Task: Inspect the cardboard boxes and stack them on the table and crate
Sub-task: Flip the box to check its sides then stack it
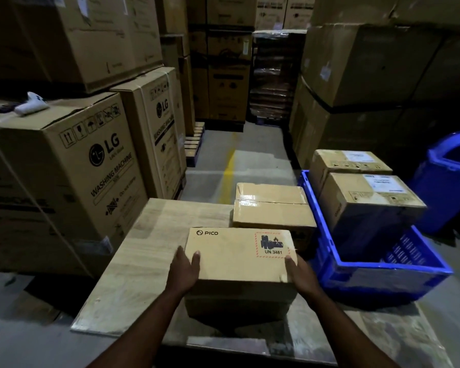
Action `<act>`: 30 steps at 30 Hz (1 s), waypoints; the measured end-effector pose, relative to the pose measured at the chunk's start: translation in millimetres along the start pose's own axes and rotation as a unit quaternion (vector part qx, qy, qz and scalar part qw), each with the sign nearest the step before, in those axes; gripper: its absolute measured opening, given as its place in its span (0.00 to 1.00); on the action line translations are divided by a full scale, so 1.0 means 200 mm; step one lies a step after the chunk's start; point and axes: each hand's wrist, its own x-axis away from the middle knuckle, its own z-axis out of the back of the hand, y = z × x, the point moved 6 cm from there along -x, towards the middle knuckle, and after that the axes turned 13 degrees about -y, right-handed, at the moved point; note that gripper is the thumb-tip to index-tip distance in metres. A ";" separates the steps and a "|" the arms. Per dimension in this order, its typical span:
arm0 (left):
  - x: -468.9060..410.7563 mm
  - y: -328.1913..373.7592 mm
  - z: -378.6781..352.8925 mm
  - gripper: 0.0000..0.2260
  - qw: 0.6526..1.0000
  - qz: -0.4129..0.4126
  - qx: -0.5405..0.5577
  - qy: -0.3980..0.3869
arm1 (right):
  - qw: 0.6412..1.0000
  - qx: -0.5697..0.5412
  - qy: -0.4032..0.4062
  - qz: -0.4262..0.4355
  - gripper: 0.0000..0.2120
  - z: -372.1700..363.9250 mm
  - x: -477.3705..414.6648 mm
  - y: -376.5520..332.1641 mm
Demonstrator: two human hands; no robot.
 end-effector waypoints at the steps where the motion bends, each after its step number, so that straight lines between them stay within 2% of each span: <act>1: 0.00 0.00 0.00 0.25 1.000 0.009 0.013 -0.009 | 1.000 -0.015 -0.011 0.015 0.16 -0.01 0.02 -0.01; 3: 0.01 0.02 0.01 0.20 1.000 0.005 0.024 -0.017 | 0.998 -0.047 -0.019 0.029 0.11 -0.01 0.05 -0.05; 5: 0.00 0.02 0.03 0.20 0.999 0.001 0.038 -0.025 | 0.997 -0.071 -0.020 0.037 0.10 0.01 0.07 -0.10; 11: 0.01 -0.02 0.00 0.25 0.996 0.000 0.050 -0.071 | 0.996 -0.040 -0.022 0.083 0.16 0.12 0.07 -0.38; 14: 0.01 0.01 -0.02 0.20 0.998 0.029 0.012 -0.057 | 0.993 0.011 -0.047 0.111 0.20 0.10 0.09 -0.52; 16: 0.00 0.06 -0.03 0.23 0.997 0.041 -0.025 -0.064 | 0.990 0.036 -0.055 0.125 0.19 0.07 0.11 -0.58; 19: 0.00 0.16 -0.06 0.34 0.990 0.059 -0.073 -0.101 | 0.979 0.107 -0.064 0.163 0.20 -0.03 0.15 -0.69; 22: 0.05 0.35 -0.06 0.37 0.990 0.026 -0.045 -0.131 | 0.966 0.187 -0.080 0.162 0.29 -0.21 0.16 -0.77; 25: 0.06 0.54 0.00 0.38 0.989 -0.055 0.021 -0.134 | 0.957 0.192 -0.094 0.195 0.24 -0.34 0.17 -0.85; 28: 0.07 0.65 0.09 0.45 0.976 -0.110 0.123 -0.143 | 0.945 0.231 -0.107 0.206 0.24 -0.39 0.13 -0.82; 30: 0.08 0.66 0.13 0.40 0.970 -0.127 0.140 -0.153 | 0.950 0.242 -0.098 0.170 0.26 -0.37 0.08 -0.75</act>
